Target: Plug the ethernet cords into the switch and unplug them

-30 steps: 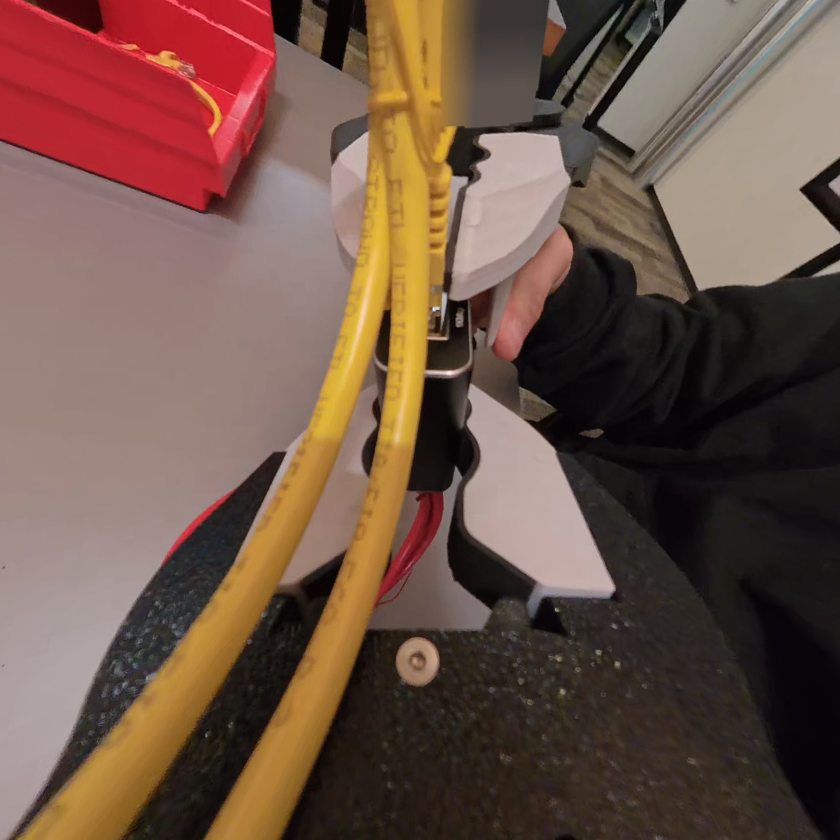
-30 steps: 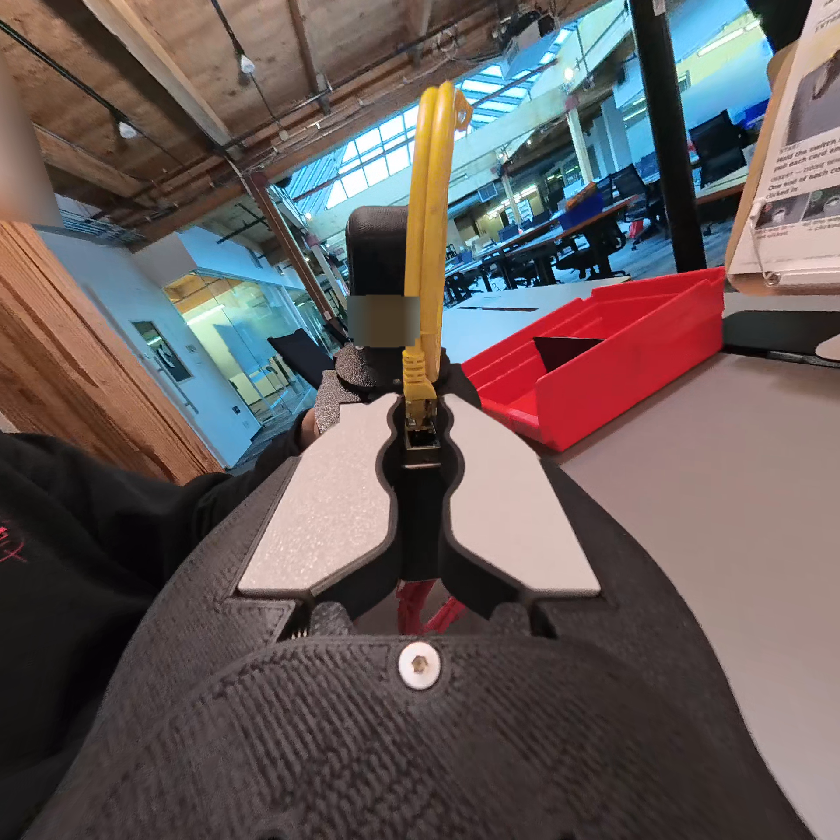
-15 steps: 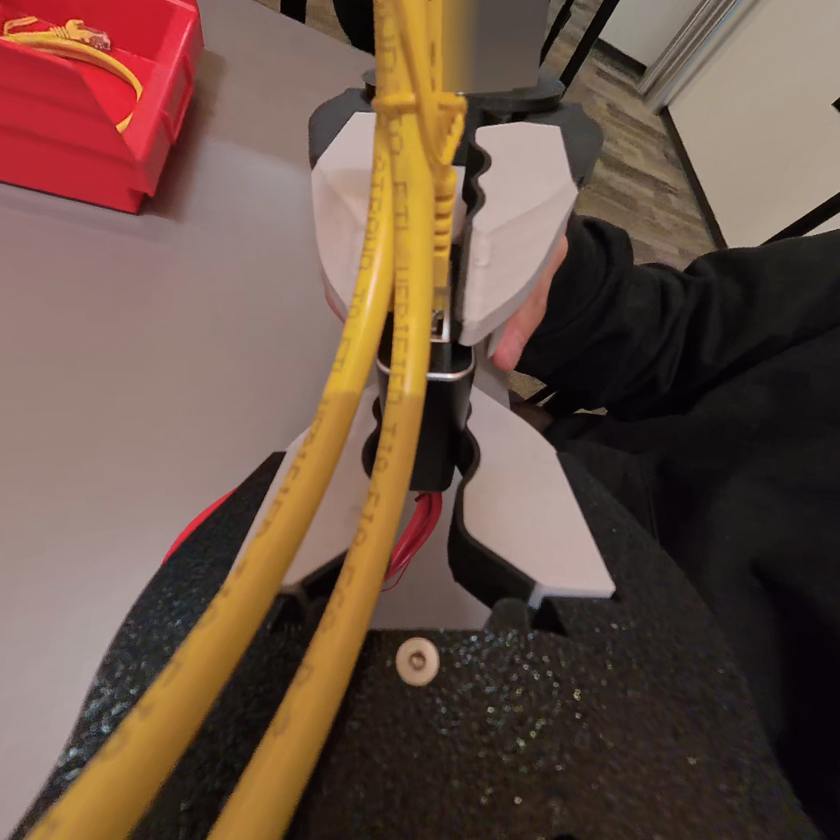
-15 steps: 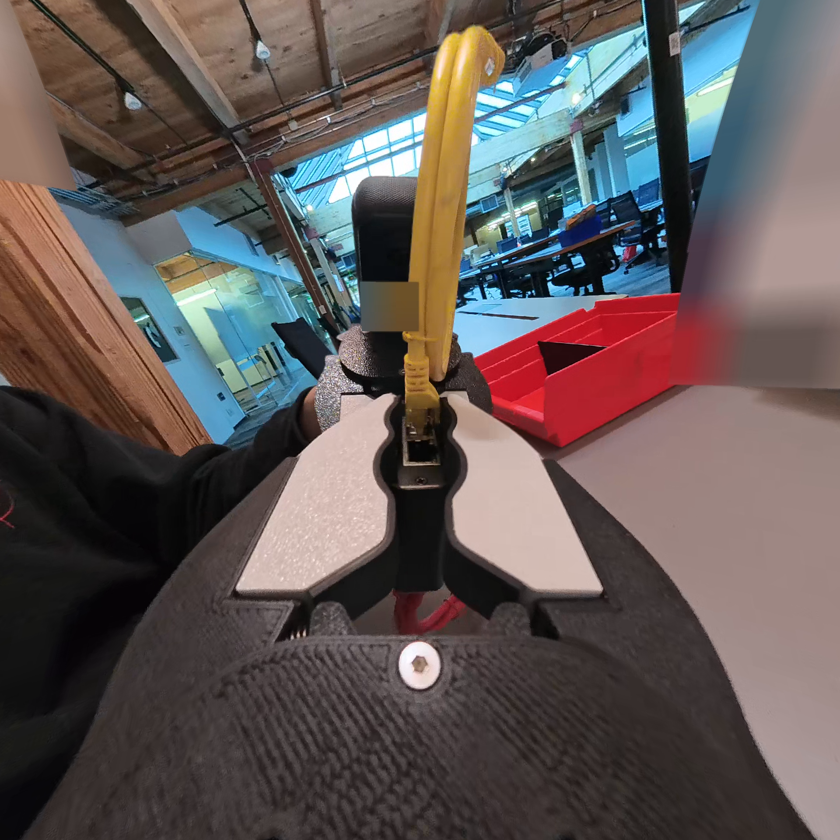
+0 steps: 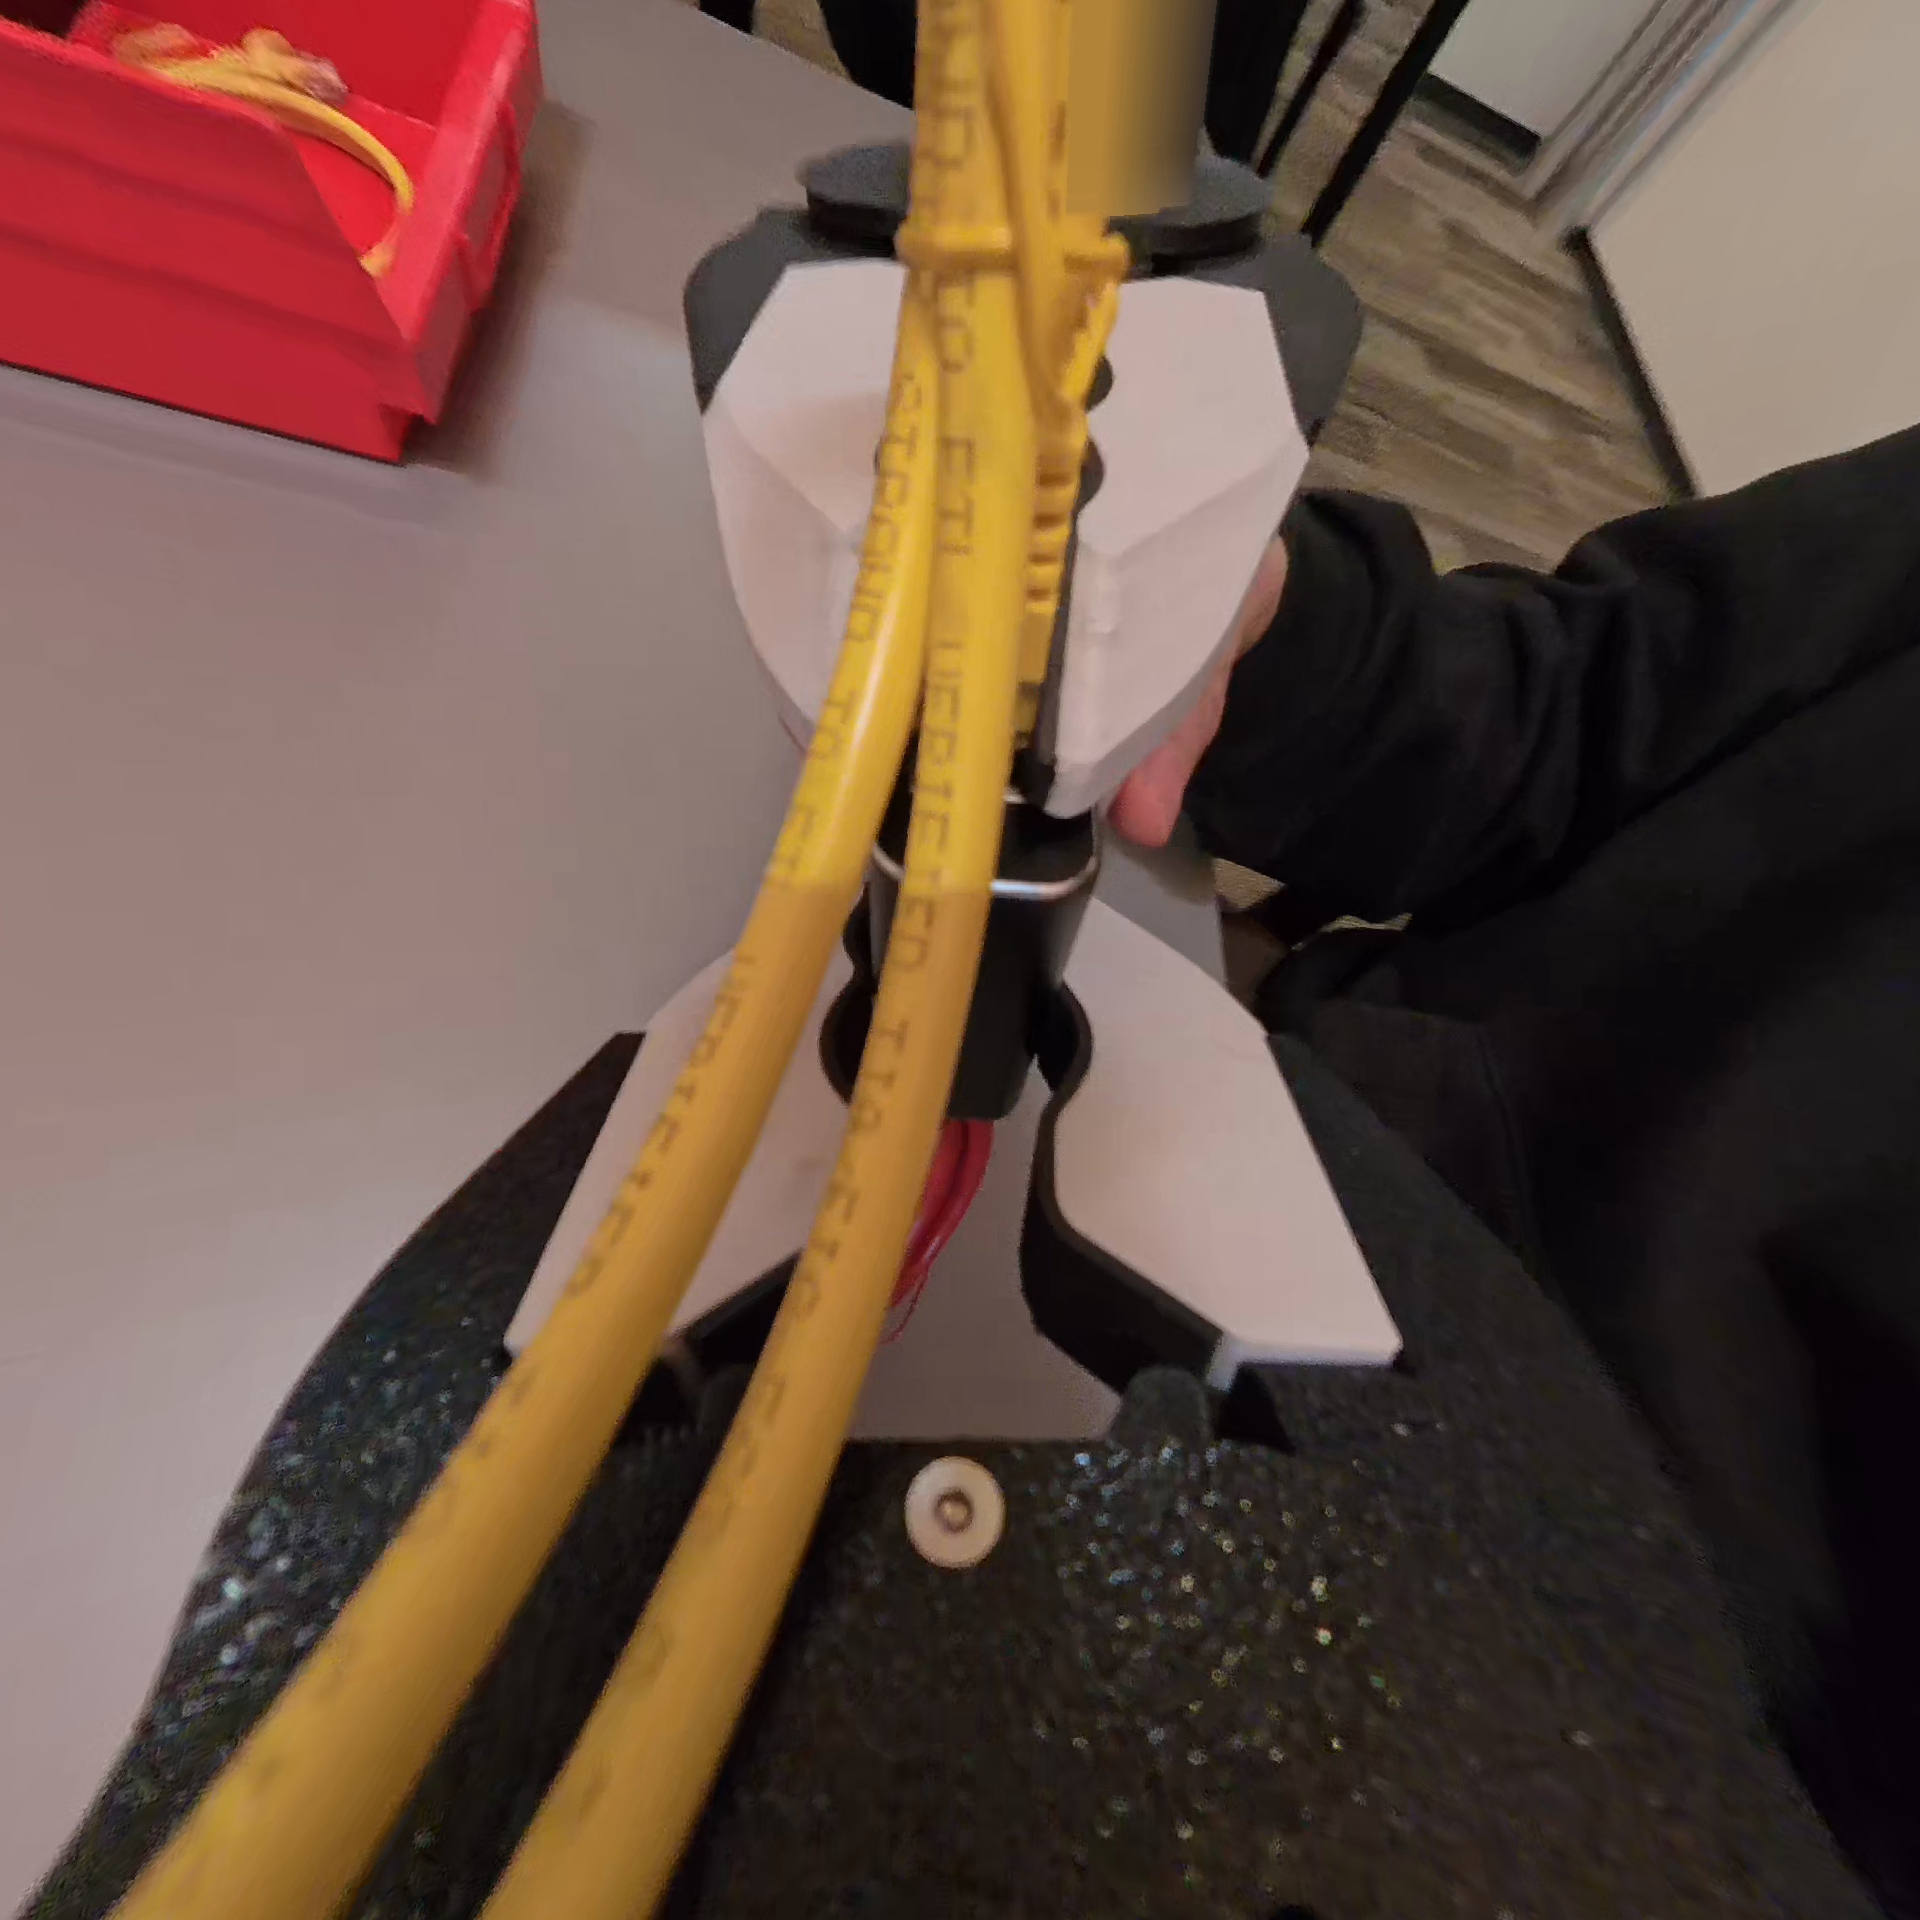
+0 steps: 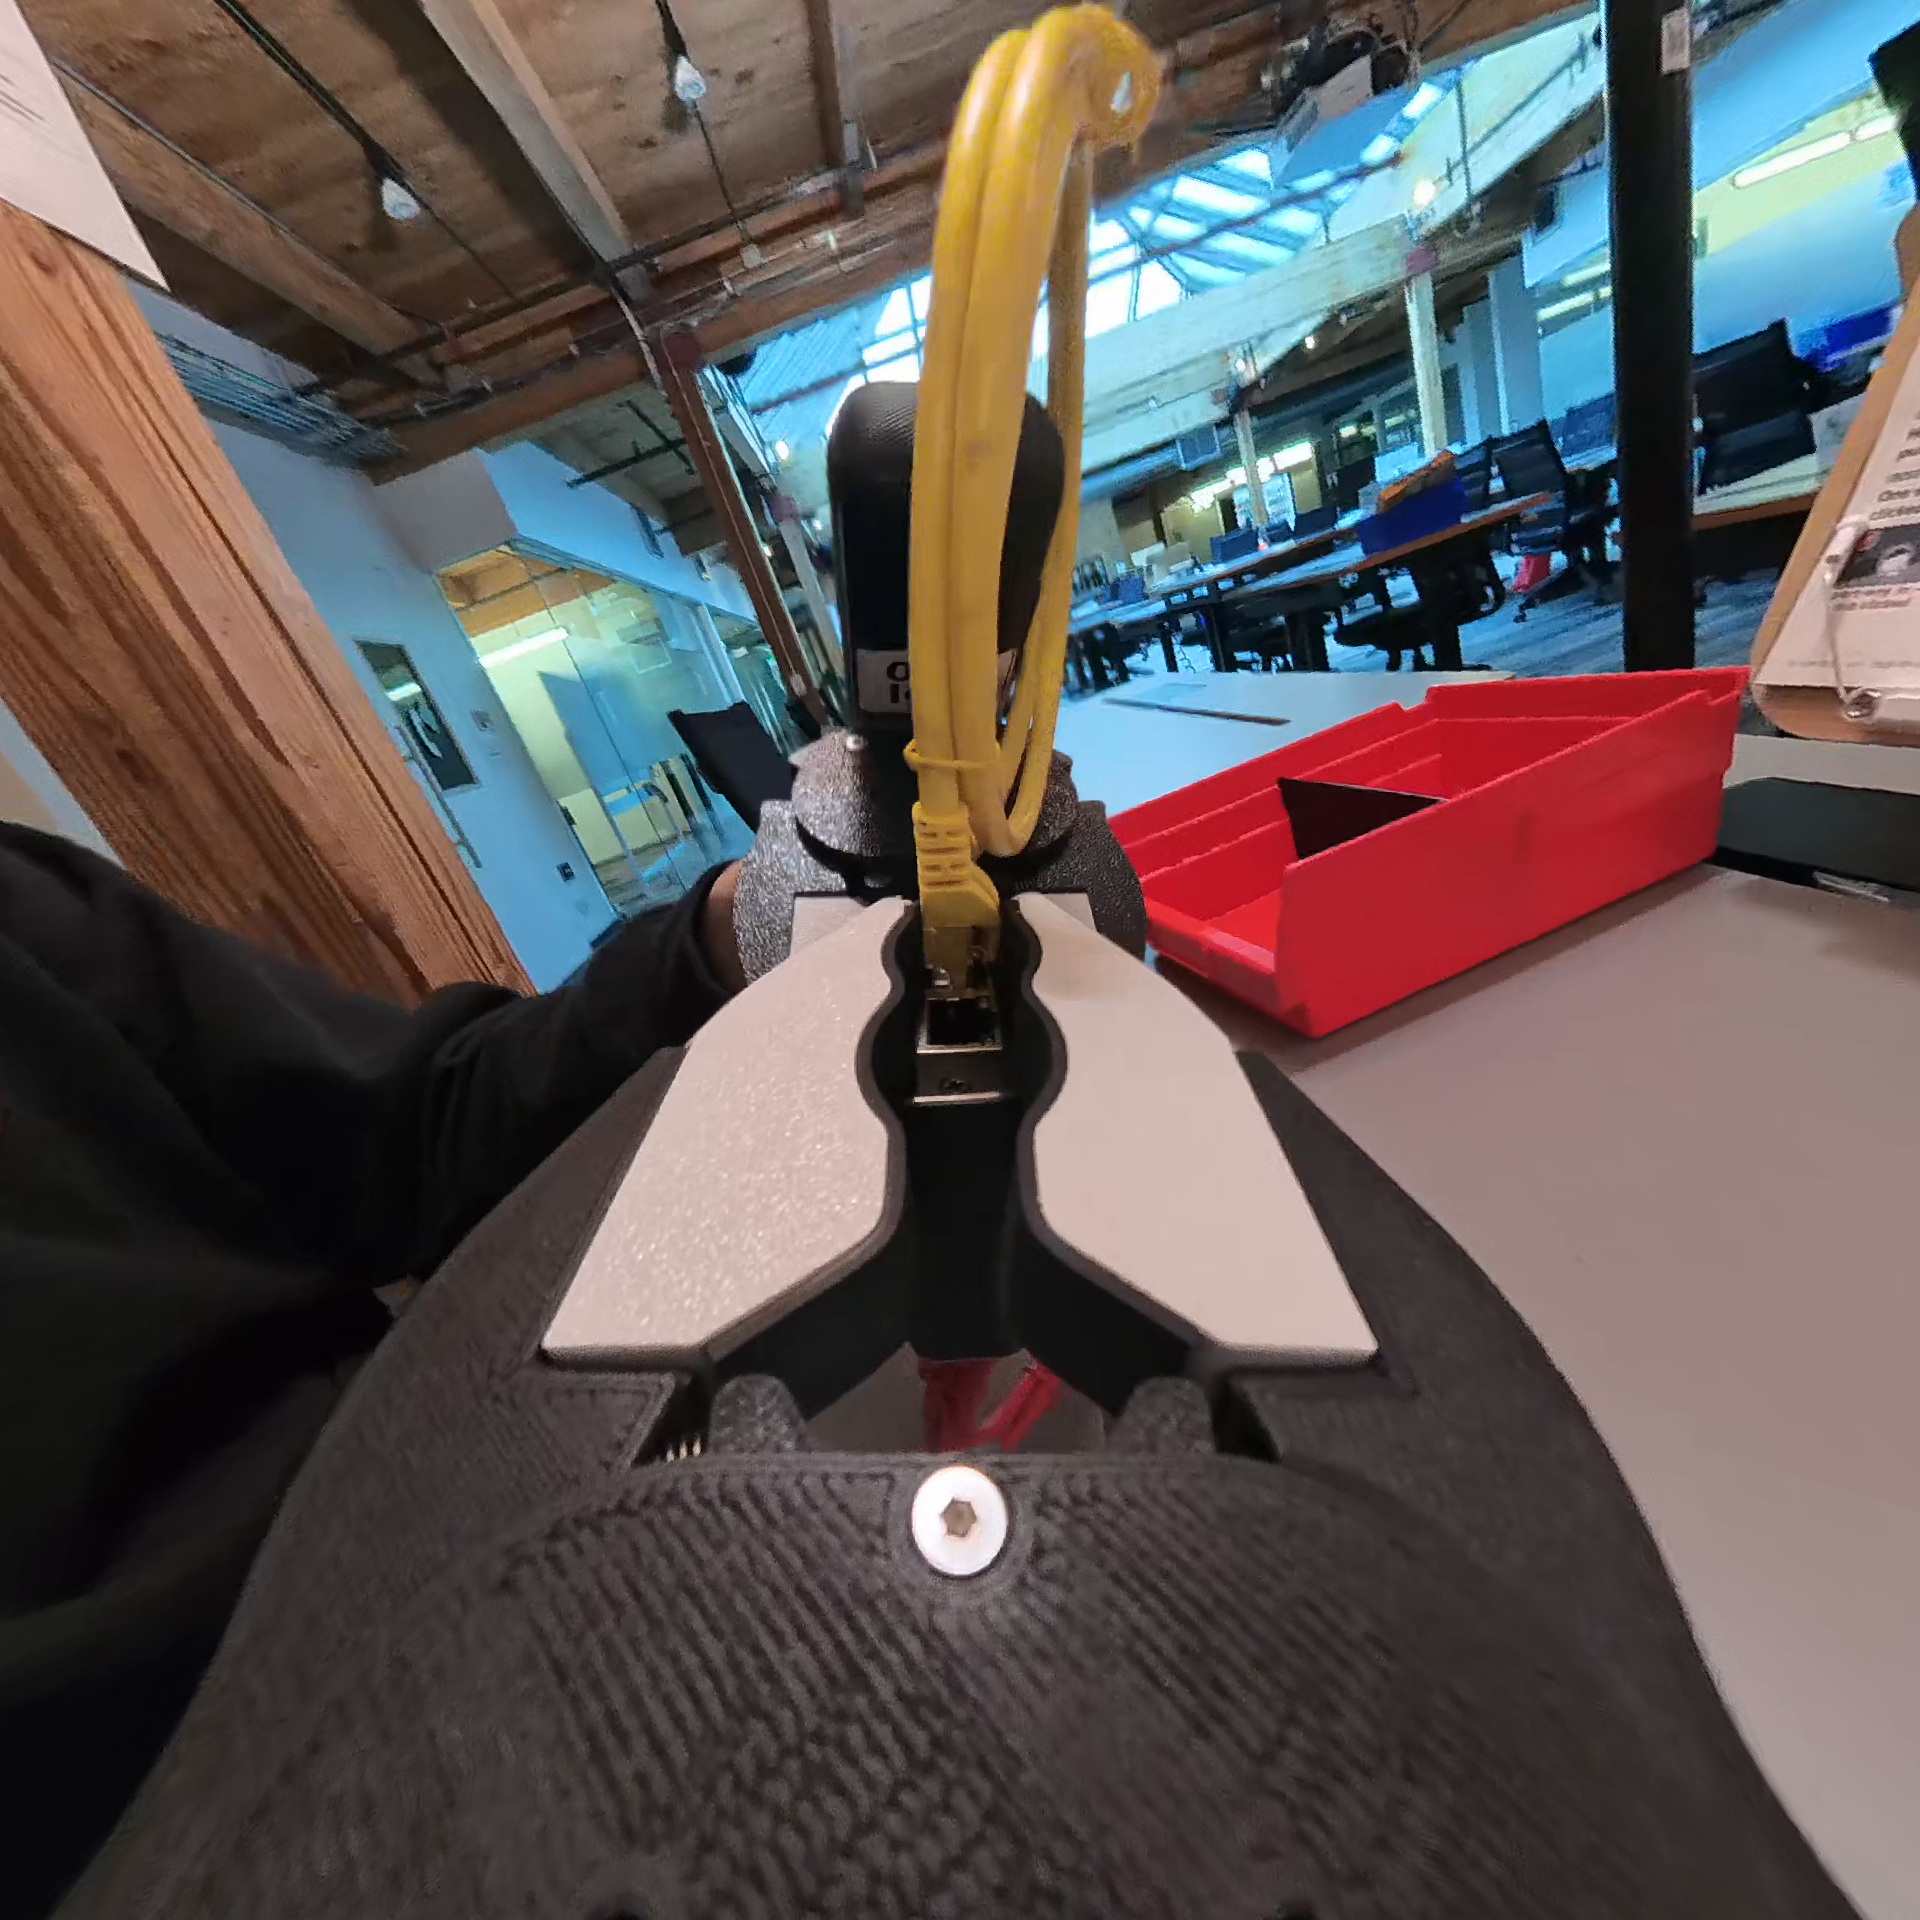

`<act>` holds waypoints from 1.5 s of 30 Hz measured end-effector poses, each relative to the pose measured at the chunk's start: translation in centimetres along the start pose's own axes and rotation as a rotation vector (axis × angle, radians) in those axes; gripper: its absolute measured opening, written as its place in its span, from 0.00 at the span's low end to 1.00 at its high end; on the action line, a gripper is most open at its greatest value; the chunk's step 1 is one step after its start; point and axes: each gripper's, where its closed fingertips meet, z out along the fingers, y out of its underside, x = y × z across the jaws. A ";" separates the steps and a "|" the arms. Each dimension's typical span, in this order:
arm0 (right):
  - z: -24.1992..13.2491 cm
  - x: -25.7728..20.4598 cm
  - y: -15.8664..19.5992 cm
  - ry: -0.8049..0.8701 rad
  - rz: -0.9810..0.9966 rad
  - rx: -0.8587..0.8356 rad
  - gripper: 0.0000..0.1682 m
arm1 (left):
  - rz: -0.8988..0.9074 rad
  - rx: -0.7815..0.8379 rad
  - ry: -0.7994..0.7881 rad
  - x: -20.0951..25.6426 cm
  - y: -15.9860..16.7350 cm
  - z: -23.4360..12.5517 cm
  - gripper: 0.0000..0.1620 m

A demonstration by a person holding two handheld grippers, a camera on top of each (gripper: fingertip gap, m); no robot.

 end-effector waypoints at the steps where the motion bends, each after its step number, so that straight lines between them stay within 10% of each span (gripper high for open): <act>1: 0.1 0.1 -0.2 -0.010 0.009 0.027 0.09 | 0.023 0.016 -0.032 -0.3 -0.2 -0.2 0.17; 13: -0.8 -0.1 -0.7 -0.023 0.040 0.120 0.09 | 0.304 0.108 -0.317 -1.6 -1.9 1.2 0.29; 45: -1.7 -1.5 0.2 0.044 -0.014 0.036 0.08 | 0.063 0.019 -0.091 0.9 -0.3 2.1 0.17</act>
